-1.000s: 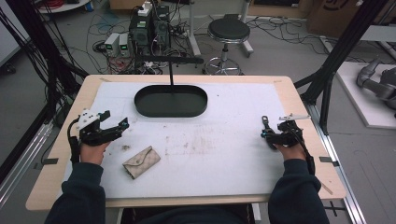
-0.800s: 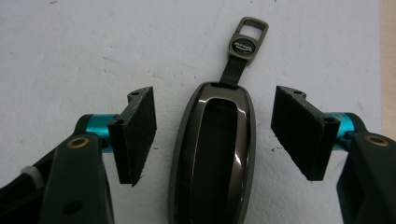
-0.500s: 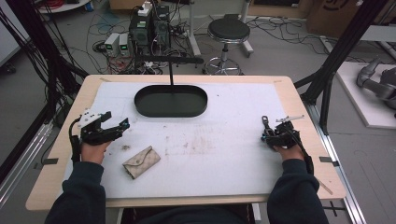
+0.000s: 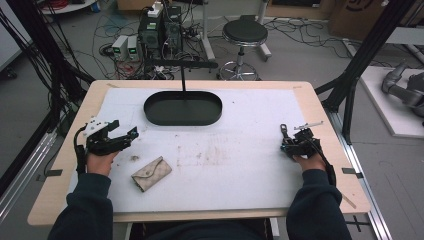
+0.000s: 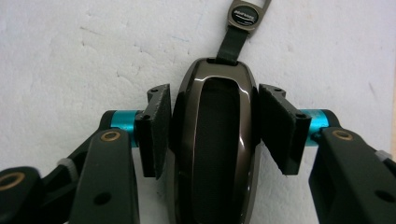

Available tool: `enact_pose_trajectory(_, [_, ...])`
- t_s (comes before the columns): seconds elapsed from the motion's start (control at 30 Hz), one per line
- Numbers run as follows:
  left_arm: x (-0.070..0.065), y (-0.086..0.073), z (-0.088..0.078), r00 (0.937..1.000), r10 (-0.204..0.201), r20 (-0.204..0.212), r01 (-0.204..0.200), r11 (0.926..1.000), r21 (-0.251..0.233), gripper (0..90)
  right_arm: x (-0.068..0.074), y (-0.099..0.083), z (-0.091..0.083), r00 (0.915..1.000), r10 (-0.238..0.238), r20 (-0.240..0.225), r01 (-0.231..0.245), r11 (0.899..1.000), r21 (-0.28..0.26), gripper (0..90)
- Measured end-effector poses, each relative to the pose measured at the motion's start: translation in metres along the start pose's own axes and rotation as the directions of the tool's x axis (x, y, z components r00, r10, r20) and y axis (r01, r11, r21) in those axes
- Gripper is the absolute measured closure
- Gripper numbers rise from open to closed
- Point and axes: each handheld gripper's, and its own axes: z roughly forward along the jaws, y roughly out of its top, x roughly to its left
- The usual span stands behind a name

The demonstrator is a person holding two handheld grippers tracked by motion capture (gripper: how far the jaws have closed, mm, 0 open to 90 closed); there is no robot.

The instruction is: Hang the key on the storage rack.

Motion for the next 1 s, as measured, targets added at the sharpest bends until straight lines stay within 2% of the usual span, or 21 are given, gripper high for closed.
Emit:
enact_pose_trajectory(0.07, [-0.001,0.0,0.0,1.0,0.0,0.001,0.0,1.0,0.005,22.8,-0.005,-0.001,0.001,0.9995,0.009,-0.029,-0.009,1.0,-0.008,44.0])
enact_pose_trajectory(0.13, [-0.001,0.0,0.0,1.0,0.0,0.0,0.0,1.0,0.005,23.0,-0.005,-0.001,0.001,0.9993,0.017,-0.035,-0.017,1.0,-0.006,45.6])
enact_pose_trajectory(0.17, [-0.001,0.0,0.0,1.0,0.001,-0.001,-0.001,1.0,0.004,23.2,-0.003,0.0,0.0,0.9991,0.038,-0.017,-0.038,0.999,0.002,48.9])
enact_pose_trajectory(0.33, [0.001,0.0,0.0,1.0,-0.005,-0.007,0.005,1.0,0.004,23.2,0.003,0.002,-0.002,0.9996,0.024,0.016,-0.024,1.0,0.003,49.7])
enact_pose_trajectory(0.5, [0.002,-0.001,0.0,0.9999,-0.003,-0.01,0.003,1.0,0.009,23.3,0.006,0.01,-0.012,0.9997,0.023,0.0,-0.023,0.996,-0.083,49.8])
enact_pose_trajectory(0.53, [0.002,-0.001,0.0,0.9999,-0.003,-0.01,0.003,1.0,0.009,23.3,0.008,0.013,-0.015,0.9999,0.015,0.001,-0.015,0.994,-0.104,49.8])
enact_pose_trajectory(0.67, [0.001,-0.001,0.0,0.9999,-0.004,-0.013,0.004,1.0,0.008,23.4,0.024,0.027,-0.022,0.9992,-0.04,-0.004,0.039,0.99,-0.139,49.8])
enact_pose_trajectory(0.7, [0.001,-0.001,0.0,0.9999,-0.003,-0.014,0.003,1.0,0.008,23.4,0.024,0.027,-0.022,0.9992,-0.04,-0.004,0.039,0.99,-0.139,49.8])
enact_pose_trajectory(0.73, [0.001,-0.001,-0.001,0.9999,-0.005,-0.014,0.005,1.0,0.007,23.4,0.033,0.035,-0.028,0.9971,-0.076,-0.003,0.074,0.983,-0.166,49.8])
enact_pose_trajectory(0.8, [0.001,-0.001,-0.001,0.9999,-0.005,-0.014,0.005,1.0,0.006,23.5,0.037,0.039,-0.03,0.9963,-0.086,-0.003,0.084,0.98,-0.179,49.7])
enact_pose_trajectory(0.9, [0.002,0.0,-0.001,0.9999,-0.005,-0.014,0.005,1.0,0.004,23.4,0.051,0.056,-0.04,0.9907,-0.136,-0.007,0.131,0.966,-0.224,49.7])
enact_pose_trajectory(0.93, [0.002,0.0,-0.001,0.9999,-0.005,-0.013,0.005,1.0,0.005,23.4,0.054,0.06,-0.042,0.9897,-0.143,-0.011,0.137,0.965,-0.225,49.7])
enact_pose_trajectory(0.97, [0.002,0.0,-0.001,0.9999,-0.005,-0.012,0.005,1.0,0.004,23.5,0.06,0.071,-0.045,0.9854,-0.17,-0.012,0.162,0.956,-0.244,49.7])
enact_pose_trajectory(1.0, [0.001,0.0,-0.001,0.9999,-0.005,-0.012,0.005,1.0,0.004,23.5,0.06,0.071,-0.045,0.9854,-0.17,-0.012,0.162,0.956,-0.244,49.7])
